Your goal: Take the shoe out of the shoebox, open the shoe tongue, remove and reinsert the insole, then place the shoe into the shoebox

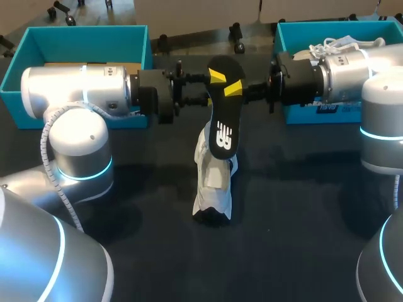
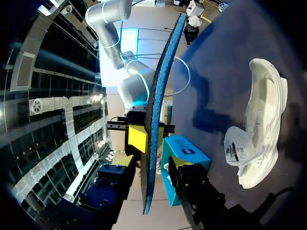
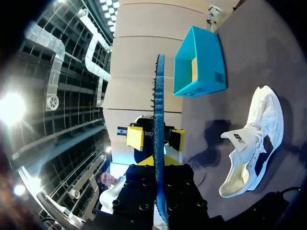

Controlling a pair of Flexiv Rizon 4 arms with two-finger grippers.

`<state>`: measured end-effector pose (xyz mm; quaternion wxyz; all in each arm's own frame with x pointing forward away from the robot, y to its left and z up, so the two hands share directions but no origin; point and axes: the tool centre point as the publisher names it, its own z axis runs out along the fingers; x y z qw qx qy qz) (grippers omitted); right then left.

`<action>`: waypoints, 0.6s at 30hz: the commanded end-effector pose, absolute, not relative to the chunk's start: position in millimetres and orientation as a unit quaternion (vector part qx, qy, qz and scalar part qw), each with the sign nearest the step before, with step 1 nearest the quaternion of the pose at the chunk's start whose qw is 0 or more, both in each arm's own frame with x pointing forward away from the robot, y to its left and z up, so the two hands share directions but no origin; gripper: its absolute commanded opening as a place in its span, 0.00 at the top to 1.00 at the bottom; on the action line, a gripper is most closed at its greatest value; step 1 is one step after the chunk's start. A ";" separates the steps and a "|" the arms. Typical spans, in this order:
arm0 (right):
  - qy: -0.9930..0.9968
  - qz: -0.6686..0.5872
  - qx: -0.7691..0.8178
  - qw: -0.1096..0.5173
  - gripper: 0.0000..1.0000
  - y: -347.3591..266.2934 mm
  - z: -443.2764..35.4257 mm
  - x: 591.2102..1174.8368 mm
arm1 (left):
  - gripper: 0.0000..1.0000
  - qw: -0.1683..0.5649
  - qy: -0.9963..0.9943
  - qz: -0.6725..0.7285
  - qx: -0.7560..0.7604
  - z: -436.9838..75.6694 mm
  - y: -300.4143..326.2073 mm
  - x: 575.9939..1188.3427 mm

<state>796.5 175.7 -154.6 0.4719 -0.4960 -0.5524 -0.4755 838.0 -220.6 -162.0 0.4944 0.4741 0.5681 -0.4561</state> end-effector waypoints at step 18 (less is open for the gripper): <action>-0.553 -0.474 -0.495 0.473 0.75 176.5 -157.8 802.0 | 1.00 0.476 0.572 -0.466 0.478 -169.6 -223.3 836.3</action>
